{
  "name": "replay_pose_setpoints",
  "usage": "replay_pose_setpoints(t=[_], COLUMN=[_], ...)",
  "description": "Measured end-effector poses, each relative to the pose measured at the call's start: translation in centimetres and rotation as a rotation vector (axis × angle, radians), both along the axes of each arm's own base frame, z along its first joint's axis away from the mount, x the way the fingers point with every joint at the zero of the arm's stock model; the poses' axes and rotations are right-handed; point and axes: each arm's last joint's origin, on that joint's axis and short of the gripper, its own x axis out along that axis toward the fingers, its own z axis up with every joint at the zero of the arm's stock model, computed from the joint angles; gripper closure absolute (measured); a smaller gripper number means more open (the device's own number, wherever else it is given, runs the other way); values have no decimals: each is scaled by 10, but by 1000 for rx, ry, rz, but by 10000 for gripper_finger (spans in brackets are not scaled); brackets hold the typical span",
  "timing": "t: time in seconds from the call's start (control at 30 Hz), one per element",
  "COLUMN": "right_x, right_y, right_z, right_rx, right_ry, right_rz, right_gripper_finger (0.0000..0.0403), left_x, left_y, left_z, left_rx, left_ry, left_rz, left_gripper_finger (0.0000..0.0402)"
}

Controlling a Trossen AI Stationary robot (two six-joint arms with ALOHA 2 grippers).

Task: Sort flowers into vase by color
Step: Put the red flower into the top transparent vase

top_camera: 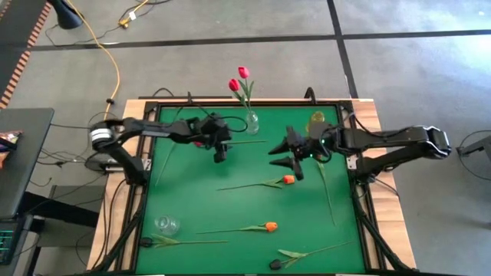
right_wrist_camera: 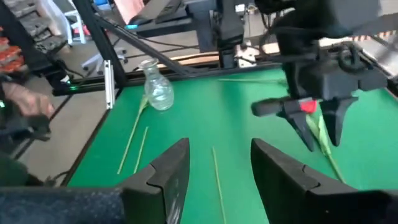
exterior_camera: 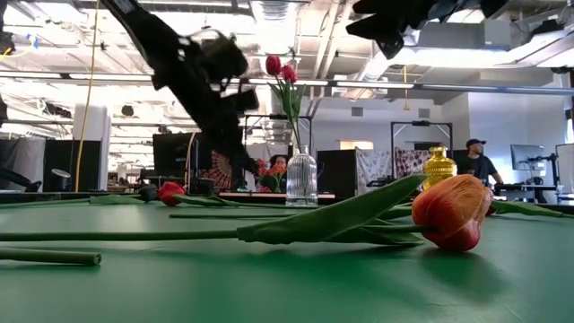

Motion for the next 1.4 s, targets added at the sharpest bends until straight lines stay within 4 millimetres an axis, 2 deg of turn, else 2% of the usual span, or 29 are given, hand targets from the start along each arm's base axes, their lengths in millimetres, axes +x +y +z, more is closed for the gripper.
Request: replay_pose_setpoints(t=[0.1, 0.2, 0.4, 0.53, 0.67, 0.83, 1.07, 1.27, 1.4], right_x=[2, 4, 3, 3, 3, 1, -4, -27, -37], right_y=[9, 17, 30, 30, 27, 27, 27, 16, 7], right_z=[-2, -3, -3, -3, -4, -4, -2, 14, 22], right_rx=[11, 31, 40, 36, -44, -171, -315, -416, -475], right_ry=[12, 12, 7, 12, 20, 22, 22, 1, -33], right_rz=[-63, -136, -175, -177, -162, -114, -51, -76, -109], right_gripper_finger=[207, 207, 207, 207, 207, 207, 207, 207, 207], left_x=[1, 0, -1, -3, -4, -6, -8, -6, 2], left_y=[12, 22, 29, 28, 26, 25, 25, 24, 24], left_z=[-19, -30, -37, -40, -41, -42, -43, -31, 1], left_rx=[-2, 6, 30, 14, -10, -46, -90, -160, -227], left_ry=[58, 76, 94, 126, 142, 154, 171, 185, 188], left_rz=[-16, -8, -24, -27, -15, 33, 113, 194, 201], left_gripper_finger=[236, 236, 236, 237, 244, 289, 385, 394, 399])
